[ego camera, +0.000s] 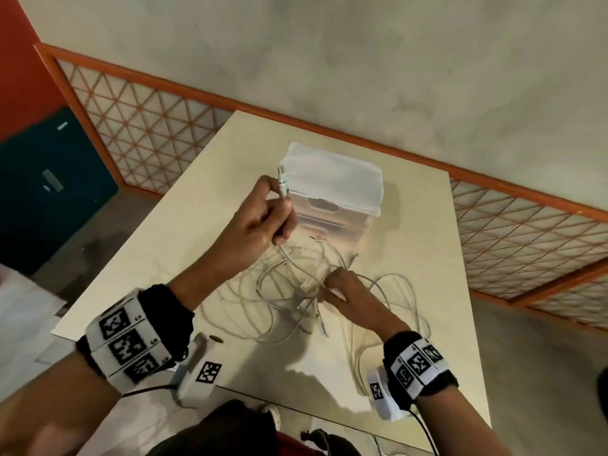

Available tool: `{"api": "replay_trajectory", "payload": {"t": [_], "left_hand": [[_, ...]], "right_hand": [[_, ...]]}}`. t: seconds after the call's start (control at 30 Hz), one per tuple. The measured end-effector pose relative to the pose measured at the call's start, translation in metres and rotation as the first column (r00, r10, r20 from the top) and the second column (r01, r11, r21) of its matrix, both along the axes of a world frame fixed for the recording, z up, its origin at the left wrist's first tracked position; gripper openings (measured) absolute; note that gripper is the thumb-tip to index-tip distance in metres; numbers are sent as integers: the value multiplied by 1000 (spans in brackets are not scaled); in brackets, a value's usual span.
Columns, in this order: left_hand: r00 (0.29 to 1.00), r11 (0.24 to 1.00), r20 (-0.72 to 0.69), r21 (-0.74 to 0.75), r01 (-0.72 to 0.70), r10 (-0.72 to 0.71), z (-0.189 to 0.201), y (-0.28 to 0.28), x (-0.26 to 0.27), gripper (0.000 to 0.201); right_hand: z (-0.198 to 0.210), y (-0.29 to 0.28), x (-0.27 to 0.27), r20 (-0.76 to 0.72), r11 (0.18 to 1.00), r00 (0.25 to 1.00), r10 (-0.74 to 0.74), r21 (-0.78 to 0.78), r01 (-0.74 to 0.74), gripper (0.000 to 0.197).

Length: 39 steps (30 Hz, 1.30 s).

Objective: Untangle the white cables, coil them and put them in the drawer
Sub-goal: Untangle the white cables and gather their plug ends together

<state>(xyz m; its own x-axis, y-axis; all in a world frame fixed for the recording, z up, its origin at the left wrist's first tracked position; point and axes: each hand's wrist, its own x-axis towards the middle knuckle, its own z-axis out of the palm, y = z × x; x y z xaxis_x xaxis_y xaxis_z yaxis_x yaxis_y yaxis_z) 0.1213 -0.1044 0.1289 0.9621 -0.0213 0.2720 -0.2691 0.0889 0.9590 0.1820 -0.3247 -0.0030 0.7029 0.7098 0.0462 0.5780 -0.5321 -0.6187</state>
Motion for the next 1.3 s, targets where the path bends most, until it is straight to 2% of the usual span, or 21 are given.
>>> {"api": "replay_trajectory", "payload": {"t": [0.1, 0.17, 0.2, 0.27, 0.3, 0.33, 0.37, 0.4, 0.43, 0.47, 0.57, 0.73, 0.87, 0.93, 1.03, 1.1, 1.2, 1.3], "left_hand": [[998, 998, 3, 19, -64, 63, -5, 12, 0, 16], [997, 977, 10, 200, -72, 72, -15, 14, -2, 7], [998, 934, 2, 352, -64, 68, -23, 12, -4, 8], [996, 739, -44, 673, -27, 77, -40, 6, -6, 28], [991, 648, -89, 762, 0, 104, -48, 3, -7, 41], [981, 602, -139, 798, 31, 133, -53, -1, -8, 52], [972, 600, -177, 798, 50, 154, -59, -5, -8, 56], [970, 600, -170, 799, 31, 176, -63, -8, -7, 48], [975, 599, -123, 801, -13, 185, -66, -9, -5, 32], [979, 611, -72, 789, -62, 192, -65, -9, -3, 26], [979, 742, 5, 652, -158, 204, -54, -2, 1, 42], [976, 843, 176, 500, -198, 124, -13, -1, 8, 47], [947, 908, 197, 290, -303, 253, 3, 5, 13, 35], [931, 902, 179, 244, -355, 318, 2, 12, 12, 31], [903, 839, 137, 335, -429, 407, -15, 32, 10, 28], [884, 772, 107, 448, -451, 454, -37, 50, 11, 29], [877, 720, 13, 565, -403, 481, -71, 69, 6, 27], [903, 734, -81, 615, -288, 422, -84, 67, -3, 28]], "right_hand": [[-1, -27, 2, 32, 980, 992, -123, -153, 126, 42], [5, -33, 4, 41, 951, 987, -158, -263, 163, 38], [9, -33, 6, 50, 956, 986, -157, -241, 165, 40], [24, -28, 7, 48, 982, 987, -156, -104, 160, 36], [34, -23, 7, 49, 989, 989, -139, -42, 141, 31], [44, -18, 6, 57, 994, 992, -112, 2, 112, 26], [57, -11, 5, 69, 996, 994, -80, 30, 79, 22], [69, -5, 3, 82, 997, 995, -51, 60, 46, 19], [82, 1, 1, 89, 996, 996, -29, 93, 21, 19], [93, 5, -1, 80, 992, 997, -21, 127, 11, 20], [111, 12, -4, -22, 990, 999, -27, 135, 30, 23], [80, 21, -2, -107, 992, 994, -3, -127, -10, 17], [49, 20, 4, -98, 980, 995, -23, -198, 3, 16], [44, 15, 6, -110, 983, 991, -81, -176, 60, 18], [51, 7, 11, -29, 985, 986, -163, -70, 160, 17], [71, 3, 15, 34, 964, 970, -241, 125, 235, 17], [119, 2, 18, -4, 853, 945, -327, 428, 297, 21], [168, 5, 16, 20, 772, 944, -330, 582, 257, 19]]}}
